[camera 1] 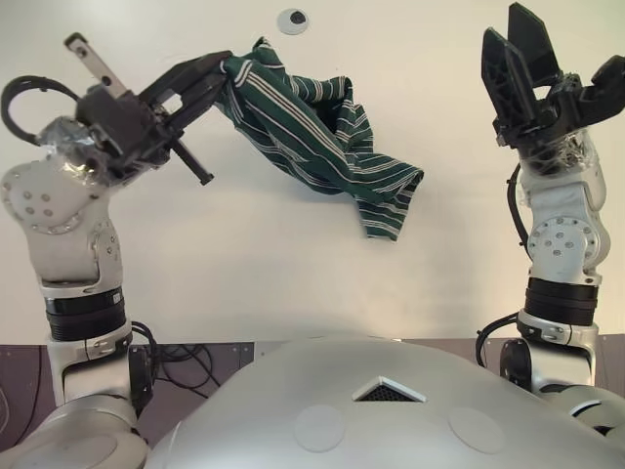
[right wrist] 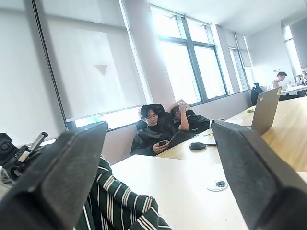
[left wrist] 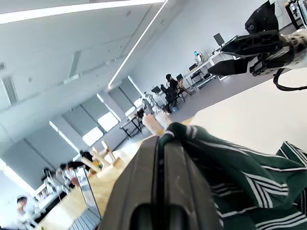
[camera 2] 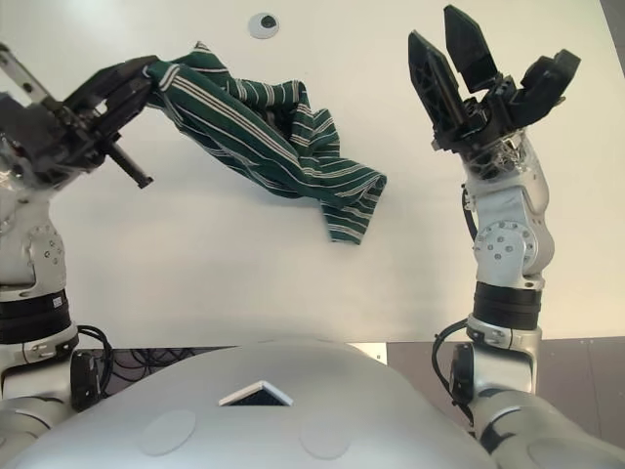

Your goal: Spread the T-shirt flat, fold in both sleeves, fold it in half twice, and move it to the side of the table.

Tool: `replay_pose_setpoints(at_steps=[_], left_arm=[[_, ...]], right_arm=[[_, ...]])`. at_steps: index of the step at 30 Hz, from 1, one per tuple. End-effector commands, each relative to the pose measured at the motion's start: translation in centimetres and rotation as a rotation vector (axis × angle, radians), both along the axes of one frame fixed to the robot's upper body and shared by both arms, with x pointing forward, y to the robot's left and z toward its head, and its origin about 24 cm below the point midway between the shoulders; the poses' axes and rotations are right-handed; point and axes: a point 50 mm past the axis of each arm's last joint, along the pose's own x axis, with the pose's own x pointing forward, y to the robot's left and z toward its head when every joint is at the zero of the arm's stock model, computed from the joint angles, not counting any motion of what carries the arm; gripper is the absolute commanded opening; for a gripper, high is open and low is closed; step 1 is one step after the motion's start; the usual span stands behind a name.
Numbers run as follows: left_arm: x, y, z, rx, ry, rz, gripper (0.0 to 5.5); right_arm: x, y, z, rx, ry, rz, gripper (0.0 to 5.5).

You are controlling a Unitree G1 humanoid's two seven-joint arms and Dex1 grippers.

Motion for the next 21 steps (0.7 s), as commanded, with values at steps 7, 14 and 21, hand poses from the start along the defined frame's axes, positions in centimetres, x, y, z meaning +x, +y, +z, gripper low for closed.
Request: replay_pose_setpoints(at_steps=[7, 14, 21], left_arm=[[-5.4, 3.3, -7.1, 0.909, -0.505, -0.151, 0.0], [-6.7, 6.4, -11.3, 1.079, -0.493, -0.12, 0.0], [-10.5, 10.4, -16.4, 1.156, -0.622, -0.275, 0.0]], right_arm=[[0.4, 4.0, -9.0, -0.869, 0.001, 0.074, 3.92], [0.3, 4.8, -12.3, -1.187, -0.032, 0.171, 3.92], [-0.7, -0.1, -12.5, -1.359, 0.061, 0.174, 3.92]])
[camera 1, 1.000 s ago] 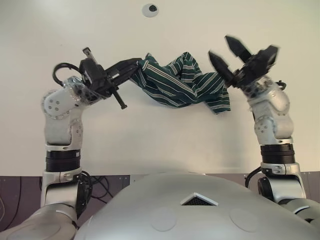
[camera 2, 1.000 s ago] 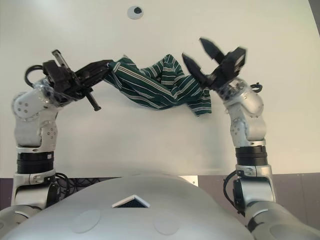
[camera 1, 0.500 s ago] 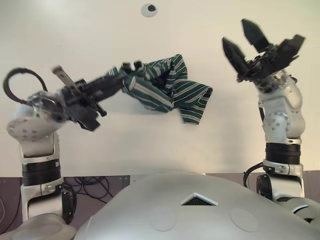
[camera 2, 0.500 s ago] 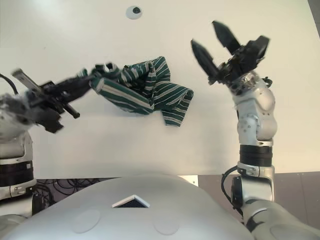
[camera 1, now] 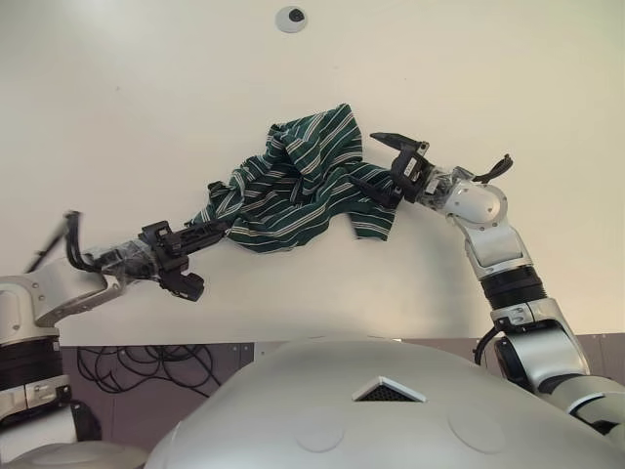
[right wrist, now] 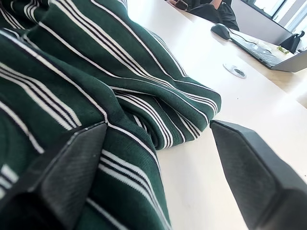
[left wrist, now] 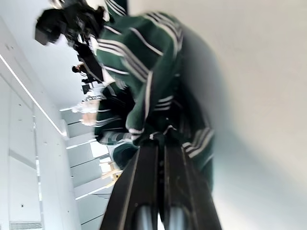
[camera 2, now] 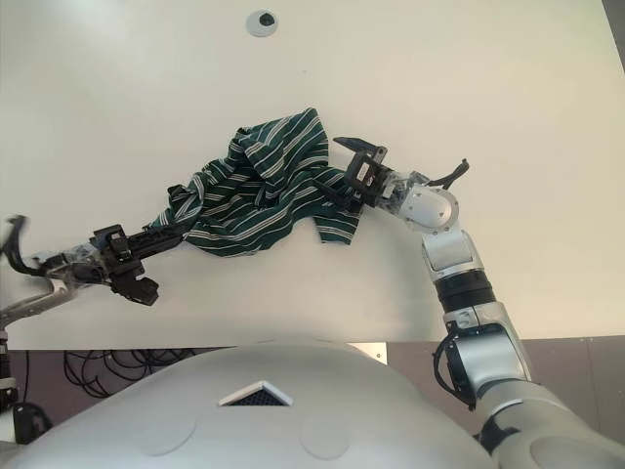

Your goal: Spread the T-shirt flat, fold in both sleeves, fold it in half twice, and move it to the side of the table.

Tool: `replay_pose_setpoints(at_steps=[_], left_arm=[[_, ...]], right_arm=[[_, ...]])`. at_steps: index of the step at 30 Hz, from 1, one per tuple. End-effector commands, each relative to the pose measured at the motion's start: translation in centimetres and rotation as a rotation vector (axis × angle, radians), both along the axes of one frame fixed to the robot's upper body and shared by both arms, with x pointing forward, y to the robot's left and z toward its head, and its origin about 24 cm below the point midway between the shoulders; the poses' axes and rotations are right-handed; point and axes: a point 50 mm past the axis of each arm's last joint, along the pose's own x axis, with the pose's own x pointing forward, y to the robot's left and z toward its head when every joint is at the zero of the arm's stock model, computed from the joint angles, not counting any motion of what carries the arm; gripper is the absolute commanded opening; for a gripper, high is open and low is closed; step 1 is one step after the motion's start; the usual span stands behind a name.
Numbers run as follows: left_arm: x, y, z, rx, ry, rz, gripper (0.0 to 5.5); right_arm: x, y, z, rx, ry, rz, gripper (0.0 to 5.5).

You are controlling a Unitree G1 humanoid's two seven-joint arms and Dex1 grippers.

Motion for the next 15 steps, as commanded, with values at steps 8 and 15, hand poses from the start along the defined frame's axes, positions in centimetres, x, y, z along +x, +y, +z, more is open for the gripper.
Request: replay_pose_setpoints(at_steps=[8, 15], left_arm=[[-4.5, 6.2, -4.9, 0.107, -0.171, -0.334, 0.0], [-3.8, 5.1, -4.6, -0.029, -0.187, -0.273, 0.0]], right_arm=[[-5.1, -9.8, 0.5, -0.442, 0.233, 0.237, 3.92], [-6.8, -8.5, 2.2, -0.236, 0.235, 0.387, 3.92]])
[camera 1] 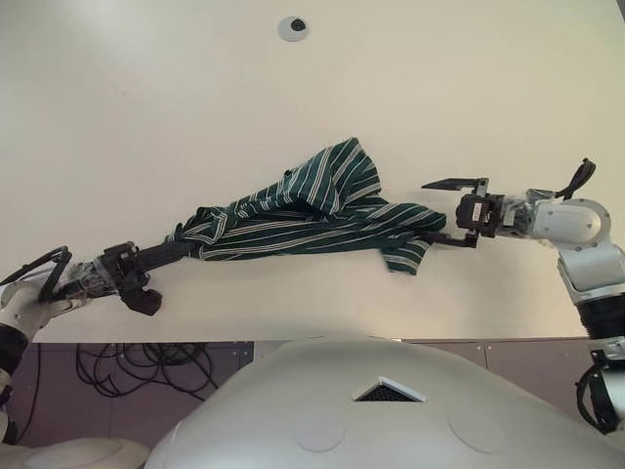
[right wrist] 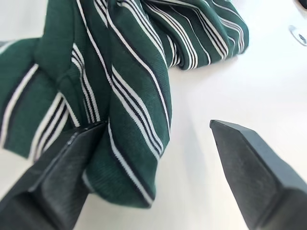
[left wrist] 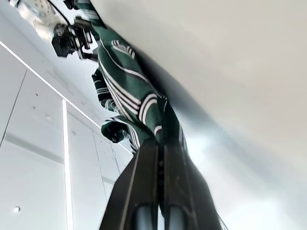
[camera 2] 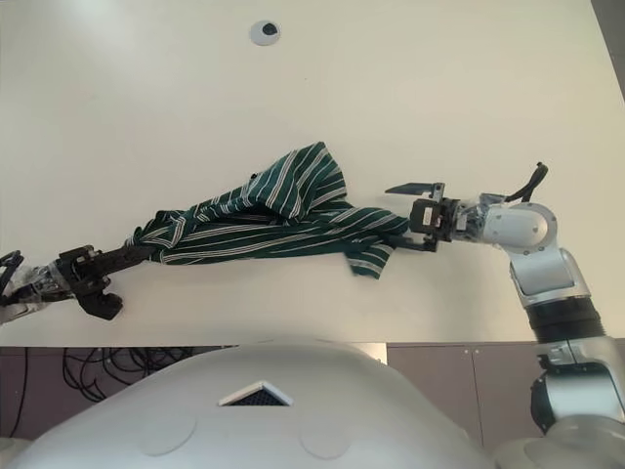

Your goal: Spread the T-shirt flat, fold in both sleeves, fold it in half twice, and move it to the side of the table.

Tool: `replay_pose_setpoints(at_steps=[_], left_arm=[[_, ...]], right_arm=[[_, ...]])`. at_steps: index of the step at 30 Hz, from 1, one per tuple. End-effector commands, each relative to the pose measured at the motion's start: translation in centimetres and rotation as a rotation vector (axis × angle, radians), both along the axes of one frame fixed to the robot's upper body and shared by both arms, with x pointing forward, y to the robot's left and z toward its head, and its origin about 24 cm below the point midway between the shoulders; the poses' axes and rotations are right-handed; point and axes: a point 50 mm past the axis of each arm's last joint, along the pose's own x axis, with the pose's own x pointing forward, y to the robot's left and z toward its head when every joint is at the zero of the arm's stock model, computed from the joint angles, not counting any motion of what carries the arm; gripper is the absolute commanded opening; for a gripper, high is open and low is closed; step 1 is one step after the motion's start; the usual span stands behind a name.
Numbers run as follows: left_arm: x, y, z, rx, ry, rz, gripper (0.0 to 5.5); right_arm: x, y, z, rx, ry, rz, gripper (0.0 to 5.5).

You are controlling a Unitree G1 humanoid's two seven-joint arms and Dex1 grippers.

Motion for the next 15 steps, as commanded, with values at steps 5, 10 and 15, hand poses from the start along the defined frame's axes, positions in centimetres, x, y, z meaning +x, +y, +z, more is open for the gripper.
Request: replay_pose_setpoints(at_steps=[5, 10, 15], left_arm=[[-1.6, -2.5, -0.9, -0.251, 0.309, 0.18, 0.0], [-0.6, -4.1, 0.9, -0.445, 0.452, 0.266, 0.0], [-0.7, -4.4, 1.3, -0.478, 0.523, 0.306, 0.0]], right_arm=[[-3.0, 1.3, 2.0, 0.239, 0.178, 0.15, 3.92], [-1.2, 2.0, 3.1, 0.44, 0.244, -0.029, 3.92], [-1.3, 2.1, 1.6, 0.417, 0.368, -0.149, 3.92]])
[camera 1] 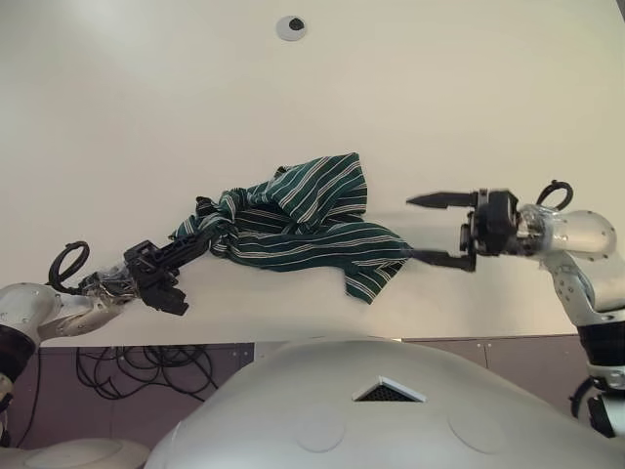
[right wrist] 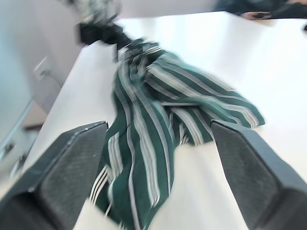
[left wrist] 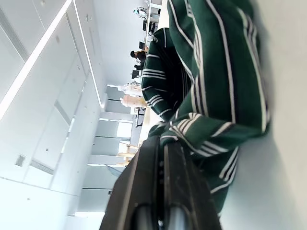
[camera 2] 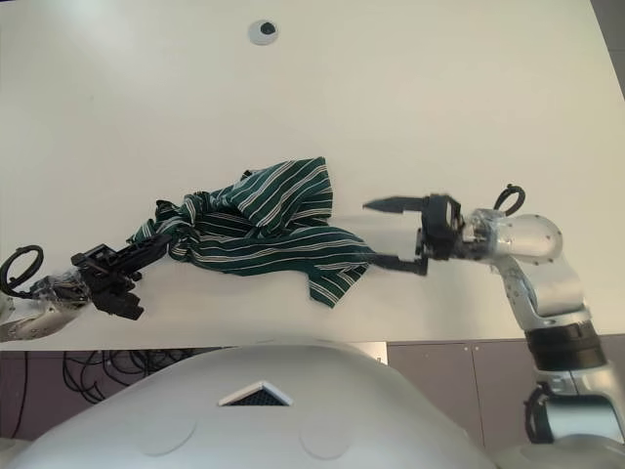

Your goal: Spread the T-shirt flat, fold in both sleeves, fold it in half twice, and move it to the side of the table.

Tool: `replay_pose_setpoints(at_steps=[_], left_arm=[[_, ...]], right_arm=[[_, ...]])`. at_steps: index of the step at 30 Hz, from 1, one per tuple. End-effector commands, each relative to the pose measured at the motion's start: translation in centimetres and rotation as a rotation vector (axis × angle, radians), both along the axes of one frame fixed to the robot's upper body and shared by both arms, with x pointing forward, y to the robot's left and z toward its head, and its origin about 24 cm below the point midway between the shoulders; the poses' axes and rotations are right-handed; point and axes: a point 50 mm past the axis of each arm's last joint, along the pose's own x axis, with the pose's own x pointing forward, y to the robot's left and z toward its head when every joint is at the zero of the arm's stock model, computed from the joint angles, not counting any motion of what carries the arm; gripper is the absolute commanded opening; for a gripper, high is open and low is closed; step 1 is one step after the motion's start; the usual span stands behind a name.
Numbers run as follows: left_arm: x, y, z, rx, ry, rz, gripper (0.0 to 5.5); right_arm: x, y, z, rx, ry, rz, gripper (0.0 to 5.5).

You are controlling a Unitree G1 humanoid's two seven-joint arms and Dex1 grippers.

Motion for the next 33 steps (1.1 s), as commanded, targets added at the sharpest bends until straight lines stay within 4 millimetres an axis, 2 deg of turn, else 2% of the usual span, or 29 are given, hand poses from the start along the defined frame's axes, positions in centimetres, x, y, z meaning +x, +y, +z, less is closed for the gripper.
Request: replay_pose_setpoints(at_steps=[1, 3, 6, 7, 9, 12, 15, 17, 20, 24, 28, 30, 33], left_arm=[[-0.4, 0.1, -0.1, -0.002, 0.074, 0.019, 0.0], [-0.3, 0.0, 0.3, -0.049, 0.115, 0.043, 0.0], [1.0, -0.9, 2.6, -0.212, 0.147, 0.075, 0.0], [1.7, -1.5, 4.0, -0.281, 0.133, 0.07, 0.0], [3.7, -3.2, 8.1, -0.41, 0.056, 0.03, 0.0], [6.0, -5.0, 12.7, -0.492, -0.013, 0.005, 0.0], [8.2, -5.4, 17.8, -0.565, -0.108, -0.012, 0.0], [8.9, -5.3, 19.5, -0.567, -0.133, -0.015, 0.0], [9.2, -4.9, 20.3, -0.566, -0.123, -0.019, 0.0], [8.8, -4.9, 18.9, -0.565, -0.015, -0.041, 0.0], [7.5, -4.1, 17.2, -0.526, 0.146, -0.075, 0.0], [8.4, -3.7, 17.6, -0.568, 0.185, 0.011, 0.0], [10.1, -3.9, 19.7, -0.688, 0.205, 0.127, 0.0]], right_arm=[[-1.1, -0.1, -1.1, -0.069, 0.044, 0.035, 3.92], [-1.9, 0.0, -1.8, -0.141, -0.049, 0.094, 3.92], [-0.8, 0.7, -2.3, -0.114, -0.105, -0.002, 3.92], [-0.4, 0.9, -2.2, -0.1, -0.125, -0.018, 3.92], [0.8, 1.2, -1.3, -0.009, -0.157, -0.073, 3.92], [2.2, 1.3, 0.3, 0.13, -0.187, -0.142, 3.92], [4.1, 0.8, 1.9, 0.293, -0.201, -0.254, 3.92], [4.5, 0.9, 2.1, 0.33, -0.202, -0.272, 3.92], [4.7, 1.5, 1.9, 0.352, -0.196, -0.26, 3.92], [4.0, 2.2, 1.7, 0.374, -0.185, -0.212, 3.92], [3.0, 2.7, 1.3, 0.352, -0.169, -0.149, 3.92], [1.9, 3.8, 0.9, 0.331, -0.175, -0.084, 3.92], [1.0, 5.4, 1.3, 0.348, -0.193, -0.022, 3.92]])
